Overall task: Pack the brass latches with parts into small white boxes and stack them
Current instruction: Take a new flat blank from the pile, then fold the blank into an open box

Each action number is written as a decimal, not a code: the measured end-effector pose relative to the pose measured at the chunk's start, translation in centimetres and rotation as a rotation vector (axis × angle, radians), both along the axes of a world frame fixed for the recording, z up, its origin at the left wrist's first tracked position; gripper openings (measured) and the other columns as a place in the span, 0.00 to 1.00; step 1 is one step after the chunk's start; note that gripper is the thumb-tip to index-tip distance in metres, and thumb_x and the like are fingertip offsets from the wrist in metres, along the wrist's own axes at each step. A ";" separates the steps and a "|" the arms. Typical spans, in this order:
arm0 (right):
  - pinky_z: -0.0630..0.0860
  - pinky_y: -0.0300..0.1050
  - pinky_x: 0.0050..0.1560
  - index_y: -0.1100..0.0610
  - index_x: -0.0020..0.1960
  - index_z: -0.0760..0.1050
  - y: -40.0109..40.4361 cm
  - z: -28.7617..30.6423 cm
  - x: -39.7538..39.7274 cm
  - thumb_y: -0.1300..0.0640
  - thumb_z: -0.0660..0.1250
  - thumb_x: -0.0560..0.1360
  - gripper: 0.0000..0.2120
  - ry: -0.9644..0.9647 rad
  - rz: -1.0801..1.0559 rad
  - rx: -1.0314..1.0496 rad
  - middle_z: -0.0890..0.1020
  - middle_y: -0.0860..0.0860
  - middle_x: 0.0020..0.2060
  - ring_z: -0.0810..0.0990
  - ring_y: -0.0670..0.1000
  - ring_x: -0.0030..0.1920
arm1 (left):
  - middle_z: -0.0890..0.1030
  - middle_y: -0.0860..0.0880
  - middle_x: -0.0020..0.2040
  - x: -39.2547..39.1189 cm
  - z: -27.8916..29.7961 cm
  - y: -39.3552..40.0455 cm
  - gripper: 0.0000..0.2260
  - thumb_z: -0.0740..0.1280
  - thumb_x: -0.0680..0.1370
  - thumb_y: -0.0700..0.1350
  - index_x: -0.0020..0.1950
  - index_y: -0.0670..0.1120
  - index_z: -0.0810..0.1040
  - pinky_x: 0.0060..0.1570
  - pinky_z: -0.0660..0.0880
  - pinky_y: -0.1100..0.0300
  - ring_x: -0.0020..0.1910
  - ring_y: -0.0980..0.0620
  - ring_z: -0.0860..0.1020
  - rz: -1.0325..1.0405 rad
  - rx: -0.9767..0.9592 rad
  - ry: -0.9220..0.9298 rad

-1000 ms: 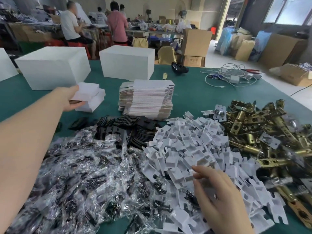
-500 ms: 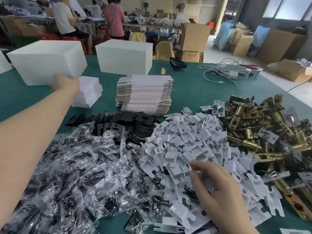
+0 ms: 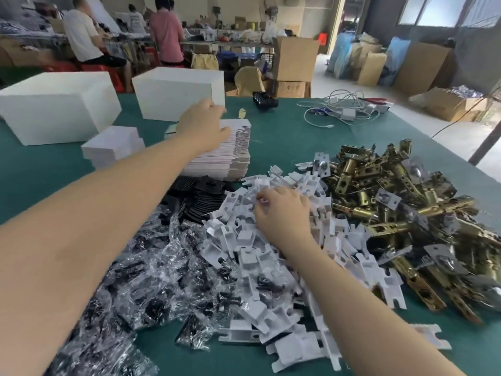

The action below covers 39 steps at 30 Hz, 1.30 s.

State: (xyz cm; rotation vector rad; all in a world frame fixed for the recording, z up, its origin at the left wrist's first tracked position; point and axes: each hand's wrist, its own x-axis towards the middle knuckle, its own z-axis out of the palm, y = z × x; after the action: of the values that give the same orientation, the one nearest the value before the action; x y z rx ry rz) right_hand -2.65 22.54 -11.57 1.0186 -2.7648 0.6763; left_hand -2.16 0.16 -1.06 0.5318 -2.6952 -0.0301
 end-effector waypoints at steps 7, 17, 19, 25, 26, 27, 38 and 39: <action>0.62 0.51 0.63 0.46 0.59 0.79 0.1 -0.4 -0.2 0.46 0.57 0.80 0.14 0.014 -0.002 -0.038 0.79 0.47 0.56 0.73 0.52 0.58 | 0.77 0.39 0.62 -0.4 -2.0 -1.1 0.19 0.57 0.83 0.57 0.65 0.43 0.71 0.56 0.75 0.47 0.59 0.37 0.76 0.083 -0.109 -0.217; 0.62 0.50 0.63 0.45 0.58 0.79 -0.1 -0.6 -0.5 0.45 0.57 0.80 0.14 0.031 -0.002 -0.066 0.80 0.46 0.55 0.74 0.52 0.57 | 0.81 0.42 0.61 1.5 -1.0 -1.9 0.15 0.58 0.85 0.51 0.67 0.50 0.79 0.50 0.75 0.47 0.56 0.38 0.78 -0.016 -0.054 -0.035; 0.62 0.50 0.62 0.45 0.55 0.80 0.0 -0.6 -0.5 0.43 0.55 0.81 0.15 -0.005 -0.011 -0.125 0.81 0.45 0.50 0.74 0.51 0.54 | 0.81 0.38 0.59 2.2 -0.3 -1.8 0.16 0.55 0.85 0.44 0.69 0.46 0.77 0.50 0.75 0.44 0.55 0.36 0.77 0.002 -0.064 0.094; 0.65 0.55 0.66 0.45 0.61 0.76 0.2 1.5 -1.1 0.46 0.52 0.82 0.16 -0.425 -0.044 -0.357 0.81 0.43 0.49 0.71 0.49 0.55 | 0.78 0.46 0.47 4.1 3.4 2.6 0.12 0.57 0.83 0.41 0.60 0.39 0.78 0.42 0.67 0.62 0.43 0.53 0.72 0.038 0.252 0.860; 0.72 0.55 0.64 0.47 0.64 0.75 0.5 2.1 -1.2 0.46 0.54 0.82 0.16 -0.548 -0.015 -0.446 0.80 0.43 0.51 0.76 0.51 0.54 | 0.77 0.47 0.45 4.2 3.9 4.0 0.09 0.59 0.82 0.41 0.57 0.40 0.77 0.41 0.66 0.65 0.42 0.56 0.71 -0.006 0.394 0.969; 0.79 0.49 0.58 0.49 0.66 0.73 0.8 2.6 -1.1 0.48 0.55 0.83 0.16 -0.628 0.008 -0.537 0.79 0.43 0.51 0.80 0.51 0.53 | 0.77 0.48 0.44 4.5 4.1 5.7 0.05 0.60 0.82 0.40 0.54 0.41 0.75 0.44 0.68 0.64 0.42 0.55 0.72 -0.062 0.578 1.042; 0.76 0.34 0.40 0.47 0.68 0.70 7.4 0.6 2.3 0.72 0.63 0.74 0.29 -0.276 -0.018 -0.795 0.76 0.35 0.48 0.75 0.31 0.47 | 0.81 0.49 0.55 8.8 -7.8 17.2 0.13 0.68 0.80 0.44 0.63 0.49 0.72 0.45 0.79 0.57 0.50 0.55 0.81 0.029 1.409 0.773; 0.77 0.34 0.42 0.47 0.67 0.72 7.7 0.2 2.6 0.73 0.61 0.75 0.28 -0.264 -0.030 -0.791 0.77 0.35 0.47 0.76 0.32 0.47 | 0.81 0.49 0.55 8.9 -8.5 17.2 0.13 0.68 0.80 0.45 0.63 0.50 0.72 0.46 0.79 0.57 0.50 0.55 0.81 0.032 1.395 0.762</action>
State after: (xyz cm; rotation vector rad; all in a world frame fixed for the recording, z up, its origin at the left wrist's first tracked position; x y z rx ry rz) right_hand -0.02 30.26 -11.36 0.7313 -2.2908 1.7976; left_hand 6.69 17.40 -9.53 0.6896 -1.5495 -1.7429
